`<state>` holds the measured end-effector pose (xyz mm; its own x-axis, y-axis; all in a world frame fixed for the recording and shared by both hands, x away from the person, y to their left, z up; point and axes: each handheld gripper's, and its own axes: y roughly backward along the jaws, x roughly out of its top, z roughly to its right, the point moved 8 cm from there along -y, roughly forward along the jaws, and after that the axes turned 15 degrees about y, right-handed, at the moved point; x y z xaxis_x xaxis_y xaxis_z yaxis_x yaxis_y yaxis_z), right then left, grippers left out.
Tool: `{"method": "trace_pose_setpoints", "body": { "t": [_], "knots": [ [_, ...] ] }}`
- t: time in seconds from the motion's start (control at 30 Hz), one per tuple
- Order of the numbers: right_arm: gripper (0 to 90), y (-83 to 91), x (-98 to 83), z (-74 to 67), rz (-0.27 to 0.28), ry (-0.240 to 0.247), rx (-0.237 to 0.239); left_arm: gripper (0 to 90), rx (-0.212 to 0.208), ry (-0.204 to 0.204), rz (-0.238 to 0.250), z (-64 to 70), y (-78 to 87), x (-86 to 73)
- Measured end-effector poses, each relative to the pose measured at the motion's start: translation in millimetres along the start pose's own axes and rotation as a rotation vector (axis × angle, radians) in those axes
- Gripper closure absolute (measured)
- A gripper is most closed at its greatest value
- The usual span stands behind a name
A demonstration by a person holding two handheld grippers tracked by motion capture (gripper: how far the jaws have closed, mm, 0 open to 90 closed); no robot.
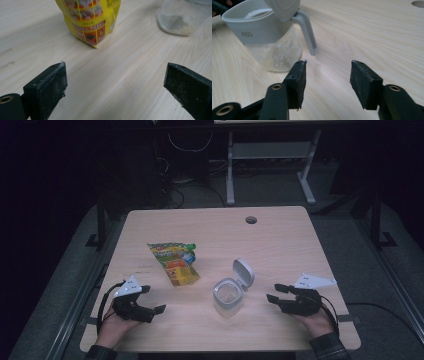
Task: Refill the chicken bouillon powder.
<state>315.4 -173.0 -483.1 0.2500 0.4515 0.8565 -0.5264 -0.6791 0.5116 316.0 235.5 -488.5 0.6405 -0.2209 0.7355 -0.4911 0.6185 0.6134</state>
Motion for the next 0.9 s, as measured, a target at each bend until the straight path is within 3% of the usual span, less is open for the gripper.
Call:
{"method": "trace_pose_setpoints", "body": {
  "t": [0.33, 0.67, 0.9],
  "knots": [
    [40.4, -0.4, -3.1, -6.2, -0.007, -0.001, 0.011, 5.2, -0.053, -0.025, 0.055, -0.7, 10.7, 26.2],
    [40.1, -1.0, -3.8, -6.0, -0.007, 0.001, 0.013, 5.1, -0.081, -0.035, 0.116, -13.3, 15.6, 60.9],
    [40.1, -2.3, -3.8, -6.9, -0.01, 0.004, 0.014, 5.1, -0.119, -0.061, 0.125, -19.2, 10.4, 86.0]
  ]
}}
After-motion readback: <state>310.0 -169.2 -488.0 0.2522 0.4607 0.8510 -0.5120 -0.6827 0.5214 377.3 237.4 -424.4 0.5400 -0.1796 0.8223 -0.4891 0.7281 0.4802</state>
